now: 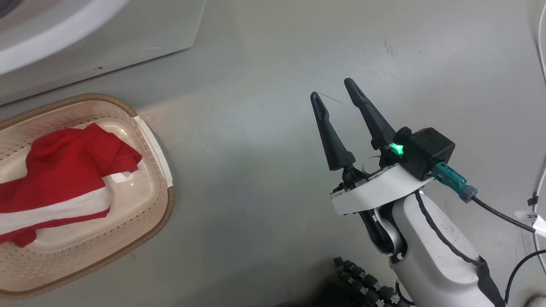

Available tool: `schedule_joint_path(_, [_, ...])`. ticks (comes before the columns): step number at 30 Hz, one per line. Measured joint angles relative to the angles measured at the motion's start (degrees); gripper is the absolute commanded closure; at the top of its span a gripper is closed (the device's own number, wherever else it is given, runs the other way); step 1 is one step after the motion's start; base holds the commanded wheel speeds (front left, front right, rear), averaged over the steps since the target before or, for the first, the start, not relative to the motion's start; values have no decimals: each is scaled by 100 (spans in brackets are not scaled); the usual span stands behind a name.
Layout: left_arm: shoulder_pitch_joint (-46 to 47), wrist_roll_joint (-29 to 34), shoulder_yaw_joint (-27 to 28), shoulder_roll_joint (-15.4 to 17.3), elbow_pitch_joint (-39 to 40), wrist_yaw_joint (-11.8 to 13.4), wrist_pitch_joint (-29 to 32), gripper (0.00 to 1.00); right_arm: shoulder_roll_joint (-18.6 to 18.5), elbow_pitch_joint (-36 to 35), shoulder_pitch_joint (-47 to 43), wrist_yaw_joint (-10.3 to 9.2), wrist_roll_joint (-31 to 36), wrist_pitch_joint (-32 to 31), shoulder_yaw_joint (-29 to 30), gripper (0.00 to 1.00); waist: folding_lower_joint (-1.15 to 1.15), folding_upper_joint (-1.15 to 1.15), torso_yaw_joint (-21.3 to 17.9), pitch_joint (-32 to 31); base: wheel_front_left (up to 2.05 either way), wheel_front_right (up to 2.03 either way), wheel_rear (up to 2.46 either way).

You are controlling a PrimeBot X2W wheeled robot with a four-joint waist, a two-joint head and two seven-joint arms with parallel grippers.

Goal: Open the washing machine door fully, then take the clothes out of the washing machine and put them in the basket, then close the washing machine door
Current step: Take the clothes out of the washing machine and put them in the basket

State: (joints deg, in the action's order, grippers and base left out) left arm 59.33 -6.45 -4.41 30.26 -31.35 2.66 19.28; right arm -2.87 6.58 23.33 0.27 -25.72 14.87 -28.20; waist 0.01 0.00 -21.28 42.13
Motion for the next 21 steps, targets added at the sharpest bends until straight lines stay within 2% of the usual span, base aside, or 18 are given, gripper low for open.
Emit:
schedule_joint_path(6, [216, -4, 78, 154, -213, -53, 311, 0, 1, -52, 113, -46, -7, 0, -29, 0, 0, 0, -60, 87, 0, 0, 0])
schedule_joint_path(8, [328, -75, 111, 149, -293, -53, 452, 0, 2, -60, 114, -98, -7, 0, -29, 0, 0, 0, -60, 115, 0, 0, 0])
schedule_joint_path(20, [634, -313, 296, 60, -643, -46, 1095, 0, 2, -56, 222, -99, -8, 0, -146, 0, -1, 0, 6, 142, 0, 0, 0])
schedule_joint_path(21, [656, -313, 288, 54, -651, -46, 1120, 4, 2, -56, 222, -100, -8, 0, -148, 0, -1, 0, 10, 141, 0, 0, 0])
